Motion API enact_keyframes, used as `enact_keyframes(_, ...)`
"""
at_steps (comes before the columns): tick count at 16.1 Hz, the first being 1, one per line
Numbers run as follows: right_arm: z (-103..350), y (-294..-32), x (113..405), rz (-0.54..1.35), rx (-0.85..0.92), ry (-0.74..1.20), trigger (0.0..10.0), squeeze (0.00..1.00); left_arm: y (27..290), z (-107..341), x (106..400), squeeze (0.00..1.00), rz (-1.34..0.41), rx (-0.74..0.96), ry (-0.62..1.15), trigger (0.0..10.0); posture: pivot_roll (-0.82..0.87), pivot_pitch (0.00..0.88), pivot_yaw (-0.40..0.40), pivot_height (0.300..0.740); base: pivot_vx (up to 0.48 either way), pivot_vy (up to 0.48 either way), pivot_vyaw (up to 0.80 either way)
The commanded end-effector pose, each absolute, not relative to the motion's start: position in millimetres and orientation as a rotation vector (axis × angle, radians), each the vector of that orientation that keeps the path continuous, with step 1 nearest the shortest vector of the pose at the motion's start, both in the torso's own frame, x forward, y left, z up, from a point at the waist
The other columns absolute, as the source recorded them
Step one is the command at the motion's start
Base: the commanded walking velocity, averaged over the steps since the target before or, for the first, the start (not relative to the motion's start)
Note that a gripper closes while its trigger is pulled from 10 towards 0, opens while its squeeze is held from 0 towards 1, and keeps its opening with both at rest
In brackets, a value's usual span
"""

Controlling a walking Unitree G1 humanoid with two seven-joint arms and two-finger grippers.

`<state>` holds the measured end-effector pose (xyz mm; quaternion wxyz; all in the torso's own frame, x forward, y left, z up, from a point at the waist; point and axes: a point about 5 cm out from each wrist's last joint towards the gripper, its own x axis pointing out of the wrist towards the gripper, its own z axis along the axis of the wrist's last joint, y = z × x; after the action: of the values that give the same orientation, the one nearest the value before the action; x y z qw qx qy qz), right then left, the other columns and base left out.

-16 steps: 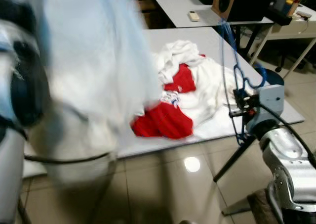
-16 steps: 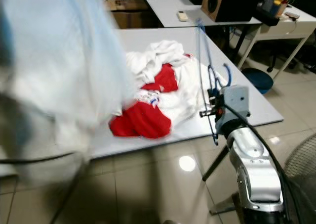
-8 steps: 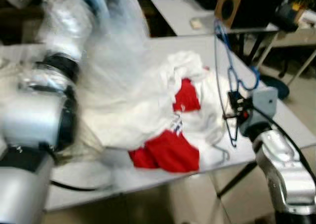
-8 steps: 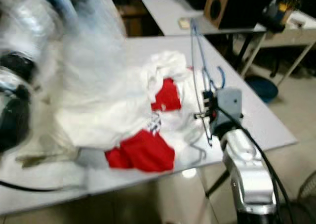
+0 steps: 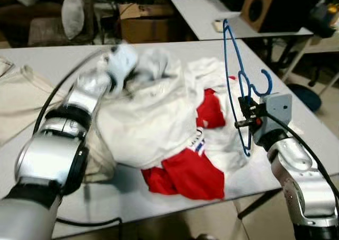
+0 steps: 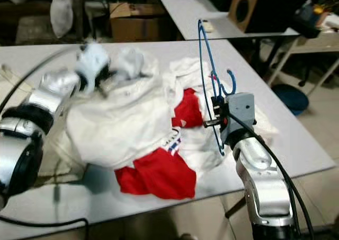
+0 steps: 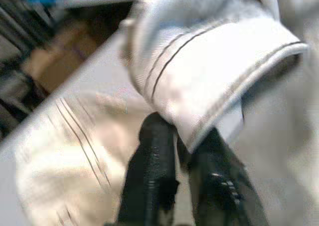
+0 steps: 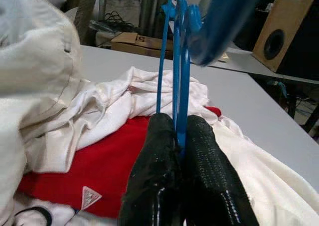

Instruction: Hang hanger

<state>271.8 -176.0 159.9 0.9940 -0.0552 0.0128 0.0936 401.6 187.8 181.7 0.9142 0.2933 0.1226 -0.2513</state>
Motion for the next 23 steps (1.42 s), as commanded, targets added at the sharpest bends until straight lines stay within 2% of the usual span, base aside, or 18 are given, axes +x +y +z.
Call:
enact_keyframes(1, 161.5, -177.1, 272.1, 0.178, -0.109, 0.015, 10.0, 0.00, 209.3, 181.3, 399.0, 1.00, -0.463, 0.642, 0.306, 10.0, -0.07, 0.000, -0.026, 0.740, 0.000, 0.000, 0.00)
enact_keyframes(3, 161.9, -177.0, 272.6, 0.178, -0.105, 0.013, 10.0, 0.00, 232.6, 193.0, 397.8, 1.00, -0.361, 0.594, 0.267, 10.0, -0.07, 0.000, -0.022, 0.740, 0.000, 0.000, 0.00)
enact_keyframes(4, 161.8, -177.1, 272.6, 0.177, -0.103, 0.012, 10.0, 0.00, 235.4, 195.1, 397.4, 1.00, -0.354, 0.583, 0.261, 10.0, -0.07, 0.000, -0.022, 0.740, 0.000, 0.000, 0.00)
enact_keyframes(5, 162.0, -178.6, 272.5, 0.175, -0.099, 0.011, 10.0, 0.00, 243.0, 208.2, 396.9, 1.00, -0.349, 0.479, 0.201, 10.0, -0.06, 0.000, -0.022, 0.740, 0.000, 0.000, 0.00)
enact_keyframes(7, 161.7, -178.7, 274.0, 0.174, -0.096, 0.008, 10.0, 0.00, 254.9, 210.7, 388.8, 1.00, -0.433, 0.456, 0.207, 10.0, -0.05, 0.000, -0.018, 0.740, 0.000, 0.000, 0.00)
enact_keyframes(8, 162.4, -178.0, 274.7, 0.174, -0.095, 0.004, 10.0, 0.00, 256.7, 212.2, 386.8, 1.00, -0.455, 0.441, 0.194, 10.0, -0.05, 0.000, -0.013, 0.740, 0.000, 0.000, 0.00)
enact_keyframes(11, 166.6, -170.0, 275.2, 0.194, -0.106, -0.017, 10.0, 0.00, 251.3, 225.7, 373.8, 1.00, -0.478, 0.248, -0.021, 10.0, -0.06, 0.000, 0.029, 0.740, 0.000, 0.000, 0.00)
enact_keyframes(12, 169.1, -164.3, 270.9, 0.206, -0.096, -0.021, 10.0, 0.00, 239.1, 226.0, 360.8, 0.61, -0.448, 0.149, -0.130, 10.0, -0.08, 0.000, 0.034, 0.740, 0.000, 0.000, 0.00)
enact_keyframes(13, 171.1, -160.6, 265.8, 0.210, -0.077, -0.027, 10.0, 0.00, 228.5, 222.9, 347.3, 0.47, -0.406, 0.096, -0.197, 10.0, -0.08, 0.000, 0.031, 0.740, 0.000, 0.000, 0.00)
enact_keyframes(14, 170.9, -158.6, 261.3, 0.199, -0.036, -0.030, 10.0, 0.00, 219.8, 214.1, 336.3, 0.12, -0.340, 0.063, -0.211, 10.0, -0.08, 0.000, 0.020, 0.740, 0.000, 0.000, 0.00)
enact_keyframes(15, 168.3, -157.0, 258.1, 0.179, 0.016, -0.023, 10.0, 0.00, 209.4, 205.5, 323.7, 0.00, -0.317, 0.042, -0.211, 10.0, -0.08, 0.000, 0.020, 0.740, 0.000, 0.000, 0.00)
enact_keyframes(18, 164.8, -153.0, 256.5, 0.154, 0.065, -0.004, 10.0, 0.00, 180.3, 191.3, 294.1, 0.00, -0.314, 0.027, -0.135, 10.0, -0.05, 0.000, -0.019, 0.740, 0.000, 0.295, 0.00)
enact_keyframes(23, 172.5, -154.4, 262.9, 0.155, 0.060, -0.023, 10.0, 0.00, 166.2, 182.3, 284.1, 0.00, -0.314, 0.136, -0.082, 10.0, -0.05, 0.012, -0.036, 0.740, 0.000, 0.314, 0.00)
